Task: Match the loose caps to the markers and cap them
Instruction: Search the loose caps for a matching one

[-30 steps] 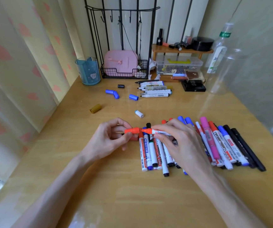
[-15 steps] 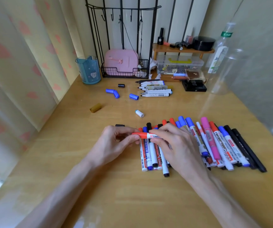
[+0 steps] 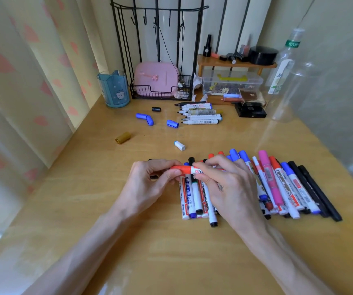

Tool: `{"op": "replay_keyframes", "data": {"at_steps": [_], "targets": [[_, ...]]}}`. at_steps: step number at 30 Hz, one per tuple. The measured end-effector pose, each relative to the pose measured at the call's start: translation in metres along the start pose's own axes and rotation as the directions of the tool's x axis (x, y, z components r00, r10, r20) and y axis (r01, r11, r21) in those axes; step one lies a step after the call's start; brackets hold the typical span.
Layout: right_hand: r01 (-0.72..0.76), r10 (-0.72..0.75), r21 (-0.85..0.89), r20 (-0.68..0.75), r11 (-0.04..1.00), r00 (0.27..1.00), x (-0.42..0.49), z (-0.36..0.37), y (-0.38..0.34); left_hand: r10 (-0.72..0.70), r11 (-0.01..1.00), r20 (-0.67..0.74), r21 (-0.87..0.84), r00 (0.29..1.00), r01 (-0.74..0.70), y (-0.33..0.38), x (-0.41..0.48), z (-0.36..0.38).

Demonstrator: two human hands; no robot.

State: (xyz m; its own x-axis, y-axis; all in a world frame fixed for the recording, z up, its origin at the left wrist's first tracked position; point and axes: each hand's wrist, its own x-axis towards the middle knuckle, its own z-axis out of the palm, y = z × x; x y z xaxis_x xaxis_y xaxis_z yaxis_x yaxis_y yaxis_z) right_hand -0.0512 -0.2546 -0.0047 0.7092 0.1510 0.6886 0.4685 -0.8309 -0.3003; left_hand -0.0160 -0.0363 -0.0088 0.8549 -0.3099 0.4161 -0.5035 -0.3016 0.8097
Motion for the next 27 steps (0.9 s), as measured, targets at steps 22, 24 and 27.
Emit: {"op": "replay_keyframes", "data": {"at_steps": [22,24,27], "targets": [[-0.093,0.092,0.059,0.026,0.994,0.995,0.017,-0.005,-0.010,-0.073,0.992,-0.084,-0.107,0.994,0.064,0.007,0.007,-0.001],[-0.081,0.080,0.030,0.035,0.996,0.996,0.017,-0.009,-0.006,-0.086,0.989,-0.075,-0.129,0.994,0.076,0.008,0.005,0.003],[-0.119,0.120,-0.011,0.029,0.993,0.992,0.018,-0.019,0.003,-0.088,0.990,-0.080,-0.119,0.993,0.078,0.008,0.005,0.004]]}}
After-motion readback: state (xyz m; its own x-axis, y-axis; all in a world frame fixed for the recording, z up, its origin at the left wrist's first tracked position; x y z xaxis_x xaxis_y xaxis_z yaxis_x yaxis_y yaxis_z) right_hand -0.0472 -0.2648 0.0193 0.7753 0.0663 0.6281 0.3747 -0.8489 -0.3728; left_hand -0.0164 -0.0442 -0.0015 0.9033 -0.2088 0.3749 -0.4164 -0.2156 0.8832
